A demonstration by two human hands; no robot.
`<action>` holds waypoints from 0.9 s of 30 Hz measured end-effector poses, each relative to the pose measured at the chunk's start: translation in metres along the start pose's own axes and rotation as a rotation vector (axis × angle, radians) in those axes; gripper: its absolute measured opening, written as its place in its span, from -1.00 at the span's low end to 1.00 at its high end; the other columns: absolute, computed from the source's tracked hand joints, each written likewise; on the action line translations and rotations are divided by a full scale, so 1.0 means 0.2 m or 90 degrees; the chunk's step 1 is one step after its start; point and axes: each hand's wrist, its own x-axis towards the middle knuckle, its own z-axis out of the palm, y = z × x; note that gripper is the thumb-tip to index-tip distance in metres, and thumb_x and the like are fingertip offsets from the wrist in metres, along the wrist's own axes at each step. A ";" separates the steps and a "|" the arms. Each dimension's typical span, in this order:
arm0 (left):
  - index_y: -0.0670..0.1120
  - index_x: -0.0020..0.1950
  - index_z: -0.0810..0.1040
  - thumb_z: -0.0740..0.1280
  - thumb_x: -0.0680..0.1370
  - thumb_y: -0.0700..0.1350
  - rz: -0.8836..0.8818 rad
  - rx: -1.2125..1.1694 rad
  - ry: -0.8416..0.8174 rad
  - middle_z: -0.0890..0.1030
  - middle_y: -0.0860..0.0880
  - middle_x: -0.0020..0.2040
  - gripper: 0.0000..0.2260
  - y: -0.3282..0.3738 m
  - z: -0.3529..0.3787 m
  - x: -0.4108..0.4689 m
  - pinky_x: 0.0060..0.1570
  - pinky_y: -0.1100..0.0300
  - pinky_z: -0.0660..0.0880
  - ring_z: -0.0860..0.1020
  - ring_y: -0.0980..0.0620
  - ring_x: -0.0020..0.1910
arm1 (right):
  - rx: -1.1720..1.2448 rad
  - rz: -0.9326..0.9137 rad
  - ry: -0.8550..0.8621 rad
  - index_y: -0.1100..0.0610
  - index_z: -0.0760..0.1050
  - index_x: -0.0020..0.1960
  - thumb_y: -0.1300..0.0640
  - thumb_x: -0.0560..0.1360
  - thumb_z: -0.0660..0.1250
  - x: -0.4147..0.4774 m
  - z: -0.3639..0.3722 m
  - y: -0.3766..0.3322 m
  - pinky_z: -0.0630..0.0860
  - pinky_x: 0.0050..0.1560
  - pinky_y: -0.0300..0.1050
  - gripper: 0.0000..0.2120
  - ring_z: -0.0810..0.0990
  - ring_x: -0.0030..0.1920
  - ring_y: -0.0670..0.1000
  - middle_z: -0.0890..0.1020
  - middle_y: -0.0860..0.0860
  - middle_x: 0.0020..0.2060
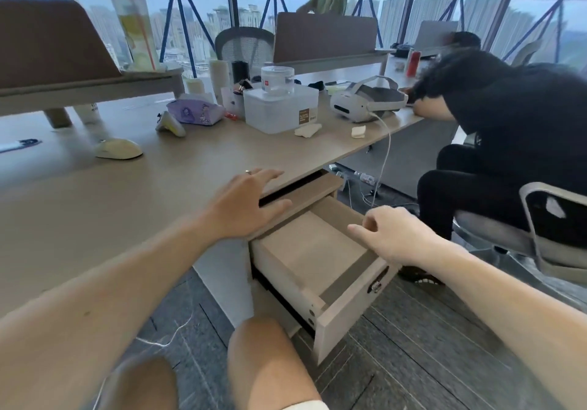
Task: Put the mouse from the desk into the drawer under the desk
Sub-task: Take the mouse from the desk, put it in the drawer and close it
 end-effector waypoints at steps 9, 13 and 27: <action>0.02 0.60 0.18 0.30 0.52 0.33 -0.341 0.119 -0.021 0.18 -0.04 0.62 -0.25 -0.78 -0.47 -0.27 0.51 0.02 0.12 0.15 -0.10 0.57 | -0.034 -0.219 0.039 0.01 0.46 0.37 -0.26 0.54 0.26 0.36 -0.02 -0.67 0.50 0.23 0.08 -0.49 0.57 0.23 0.07 0.61 0.01 0.24; 0.07 0.62 0.14 0.14 0.47 0.48 -0.462 0.260 -0.074 0.15 -0.01 0.63 -0.17 -1.09 -0.63 -0.51 0.48 -0.09 0.20 0.19 -0.12 0.56 | -0.022 -0.307 0.013 0.03 0.42 0.41 -0.25 0.54 0.28 0.56 0.07 -1.03 0.43 0.31 0.04 -0.45 0.53 0.29 0.08 0.56 0.05 0.30; 0.19 0.61 0.06 -0.19 0.31 0.59 -0.531 0.216 -0.008 0.05 0.11 0.64 -0.07 -1.39 -0.61 -0.66 0.52 -0.16 -0.16 -0.05 0.05 0.61 | 0.077 -0.500 -0.005 -0.05 0.29 0.52 -0.17 0.51 0.36 1.19 0.53 -2.09 0.31 0.36 0.05 -0.37 0.29 0.44 0.14 0.39 0.06 0.43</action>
